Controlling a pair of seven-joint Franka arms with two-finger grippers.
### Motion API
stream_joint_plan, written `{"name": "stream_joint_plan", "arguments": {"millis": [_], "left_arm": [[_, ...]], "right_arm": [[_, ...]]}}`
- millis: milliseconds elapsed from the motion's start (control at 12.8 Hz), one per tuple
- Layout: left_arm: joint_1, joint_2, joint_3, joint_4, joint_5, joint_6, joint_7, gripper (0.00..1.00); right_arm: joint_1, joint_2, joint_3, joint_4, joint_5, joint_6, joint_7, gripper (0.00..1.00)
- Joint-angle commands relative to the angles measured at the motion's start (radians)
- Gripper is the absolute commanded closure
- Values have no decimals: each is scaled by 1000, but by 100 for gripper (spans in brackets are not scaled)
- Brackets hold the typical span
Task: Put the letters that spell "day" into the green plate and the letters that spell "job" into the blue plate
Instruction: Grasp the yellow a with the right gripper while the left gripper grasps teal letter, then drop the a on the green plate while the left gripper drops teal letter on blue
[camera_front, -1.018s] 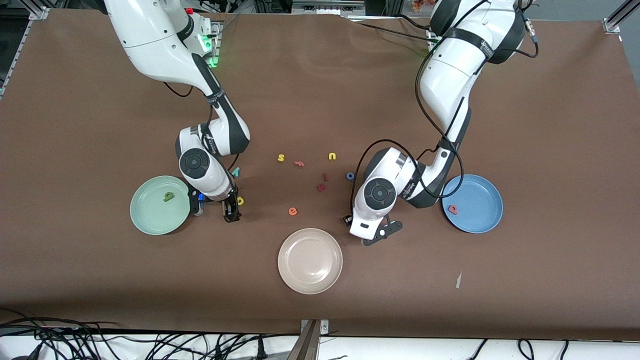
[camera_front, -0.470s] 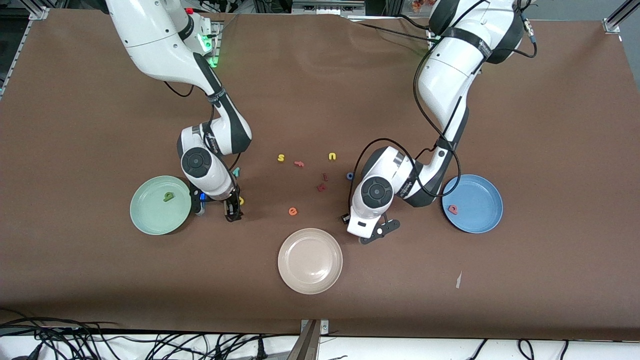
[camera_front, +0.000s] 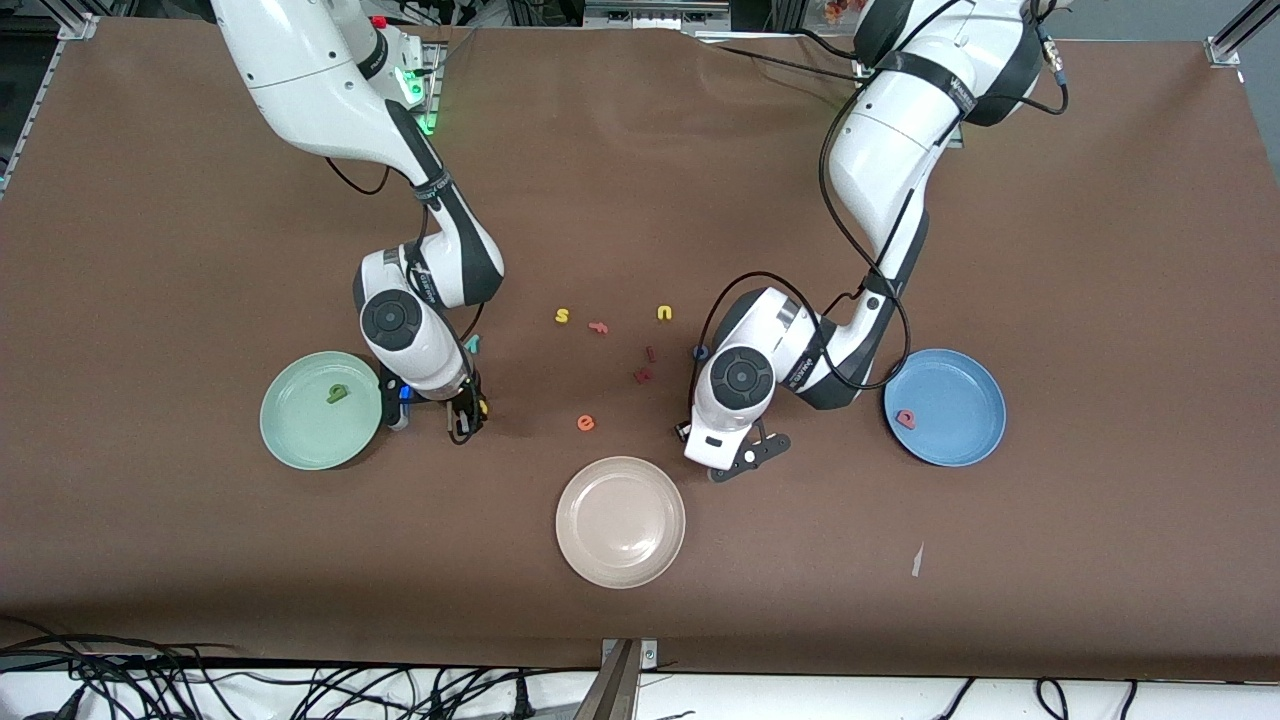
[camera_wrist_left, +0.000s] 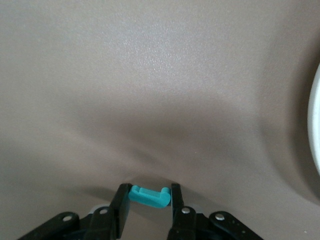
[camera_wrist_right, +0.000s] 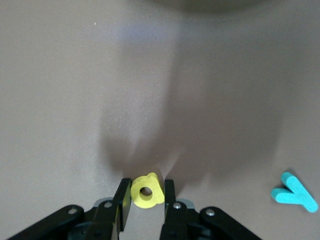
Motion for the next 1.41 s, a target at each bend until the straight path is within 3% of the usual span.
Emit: {"name": "stream_joint_plan", "arguments": {"millis": [0, 235, 470, 705, 861, 1018, 1175, 1331], "left_arm": [[-6, -12, 11, -31, -26, -3, -2, 74], [43, -65, 6, -21, -32, -36, 41, 77], [129, -169, -7, -61, -50, -214, 272, 79], [232, -338, -4, -290, -21, -199, 533, 79], [313, -491, -6, -552, -4, -33, 686, 79], [373, -583, -6, -766, -3, 165, 794, 79], [427, -604, -4, -881, 32, 323, 853, 77], [460, -599, -6, -934, 89, 408, 867, 68]], "right_arm": [[10, 0, -7, -7, 10, 12, -2, 100], [8, -28, -60, 27, -2, -16, -11, 100], [5, -43, -183, 68, -12, -117, -118, 100], [-42, -121, -240, 62, -10, -262, -287, 100], [-65, -153, -240, 12, 1, -296, -339, 100], [-70, -158, -239, -57, 5, -278, -342, 96], [-70, -155, -234, -102, -5, -211, -348, 2], [-70, -160, -229, -102, -4, -209, -348, 2]]}}
